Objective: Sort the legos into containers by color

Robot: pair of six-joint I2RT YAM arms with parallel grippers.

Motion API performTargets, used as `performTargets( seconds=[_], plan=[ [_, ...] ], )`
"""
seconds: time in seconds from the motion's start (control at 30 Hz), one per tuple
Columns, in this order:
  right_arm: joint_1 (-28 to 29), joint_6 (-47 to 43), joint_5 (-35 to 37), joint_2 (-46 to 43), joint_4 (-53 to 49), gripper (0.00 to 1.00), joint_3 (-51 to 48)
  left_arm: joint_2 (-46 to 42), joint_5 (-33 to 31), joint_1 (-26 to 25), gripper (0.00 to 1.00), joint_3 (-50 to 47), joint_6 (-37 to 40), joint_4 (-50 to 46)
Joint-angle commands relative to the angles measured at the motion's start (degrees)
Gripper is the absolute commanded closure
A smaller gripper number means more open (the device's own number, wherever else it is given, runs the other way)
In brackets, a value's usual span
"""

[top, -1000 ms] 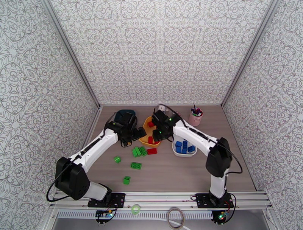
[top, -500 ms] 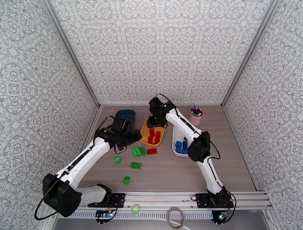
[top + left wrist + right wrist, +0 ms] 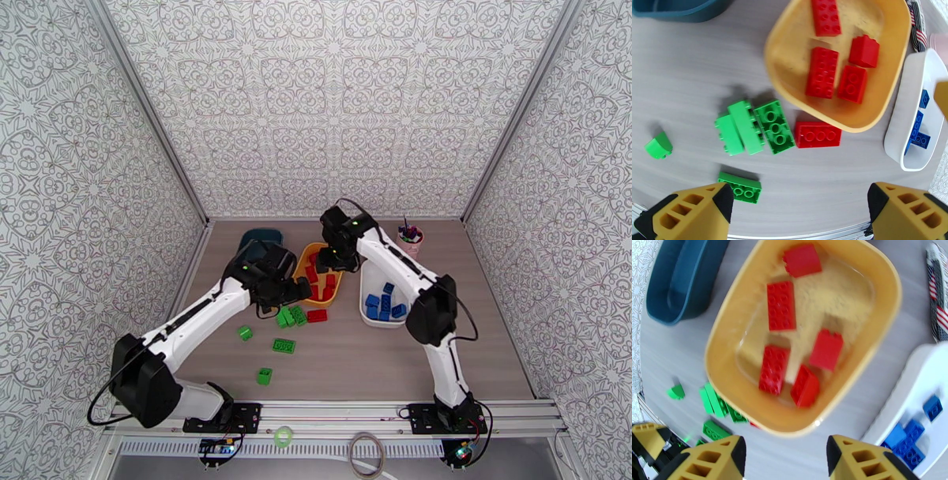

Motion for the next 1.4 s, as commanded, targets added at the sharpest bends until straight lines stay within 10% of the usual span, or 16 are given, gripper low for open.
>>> performTargets(
  seconds=[0.0,0.63,1.37],
  plan=[
    [-0.77,1.35,1.39,-6.02,3.42,0.41,-6.81,1.73,-1.24,-1.95,0.05,2.05,1.23,-0.75],
    [-1.33,6.0,3.8,-28.16,11.02,0.32,-38.63,8.73,-1.59,-8.84,0.06,4.32,1.65,-0.78],
    [-4.49,8.56,3.53,-36.1,11.13,0.31,-47.57,18.09,-1.18,-13.75,0.13,5.59,4.59,0.67]
  ],
)
